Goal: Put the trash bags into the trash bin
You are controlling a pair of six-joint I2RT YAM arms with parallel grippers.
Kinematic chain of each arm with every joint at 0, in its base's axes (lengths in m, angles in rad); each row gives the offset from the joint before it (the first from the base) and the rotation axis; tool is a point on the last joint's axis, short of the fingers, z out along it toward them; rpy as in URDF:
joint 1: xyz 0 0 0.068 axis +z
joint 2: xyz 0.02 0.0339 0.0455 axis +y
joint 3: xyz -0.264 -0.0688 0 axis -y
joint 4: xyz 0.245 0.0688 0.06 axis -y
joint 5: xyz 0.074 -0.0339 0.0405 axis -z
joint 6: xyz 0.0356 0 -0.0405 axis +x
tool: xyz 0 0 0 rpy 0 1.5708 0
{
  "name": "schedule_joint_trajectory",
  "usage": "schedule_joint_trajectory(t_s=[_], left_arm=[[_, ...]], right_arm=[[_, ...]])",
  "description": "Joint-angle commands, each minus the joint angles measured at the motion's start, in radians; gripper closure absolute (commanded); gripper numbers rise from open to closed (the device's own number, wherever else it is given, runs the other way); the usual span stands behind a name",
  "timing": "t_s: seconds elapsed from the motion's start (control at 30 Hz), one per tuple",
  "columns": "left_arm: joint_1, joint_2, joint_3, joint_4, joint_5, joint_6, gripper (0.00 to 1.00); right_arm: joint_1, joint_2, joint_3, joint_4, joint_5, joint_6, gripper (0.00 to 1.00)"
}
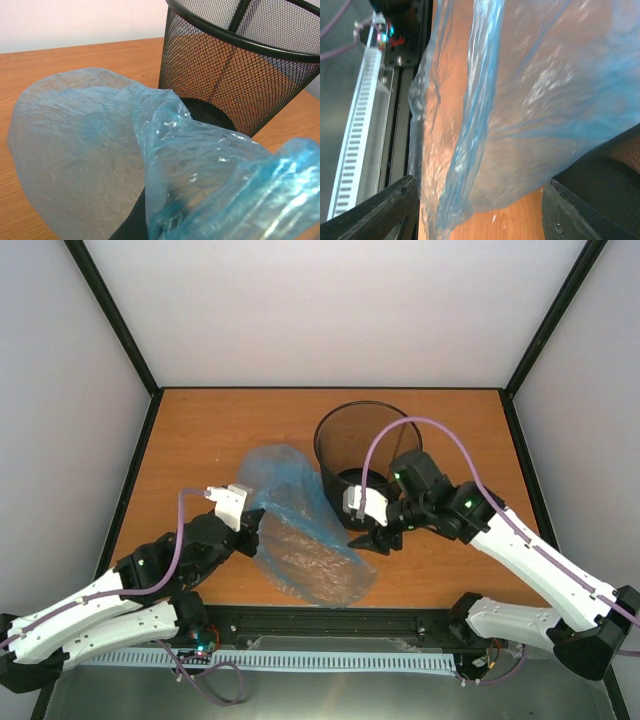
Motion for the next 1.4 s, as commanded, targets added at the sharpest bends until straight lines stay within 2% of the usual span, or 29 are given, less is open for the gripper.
schedule_joint_trajectory(t_s=[0.0,0.33,0.67,0.73,0.77,0.83,0.9,1.03,1.2,1.37], left_arm=[[-0.004,0.001,0.003,0.001,-0.01,0.005,0.99],[-0.004,0.0,0.003,-0.004,-0.022,0.003,0.99],[-0.004,0.017,0.002,-0.005,-0.032,0.0,0.99],[-0.004,0.028,0.003,-0.008,-0.039,-0.003,0.99],[-0.004,0.034,0.004,-0.01,-0.043,-0.006,0.99],[-0.004,0.042,0.005,-0.014,-0.057,-0.01,0.99],[-0.005,0.046,0.01,-0.031,-0.078,-0.038,0.99],[-0.004,0.044,0.011,-0.035,-0.096,-0.042,0.99],[-0.004,0.049,0.042,-0.045,-0.04,-0.024,0.99],[-0.004,0.072,0.128,-0.071,0.097,0.035,0.99]], right_arm=[[0.013,-0.061,-0.126,0.06,0.054,-0.041,0.32],[0.013,-0.086,-0.324,0.172,0.106,-0.023,0.26],[0.017,-0.034,-0.393,0.185,-0.024,-0.058,0.23],[0.019,-0.022,-0.403,0.201,0.001,-0.055,0.28],[0.019,-0.013,-0.399,0.203,0.024,-0.051,0.34],[0.019,0.007,-0.38,0.199,0.069,-0.043,0.5],[0.018,0.018,-0.368,0.191,0.073,-0.033,0.72],[0.019,-0.003,-0.361,0.156,0.075,-0.037,0.96],[0.018,-0.022,-0.252,0.104,0.124,-0.016,0.97],[0.016,0.075,-0.041,0.043,-0.026,-0.004,0.97]])
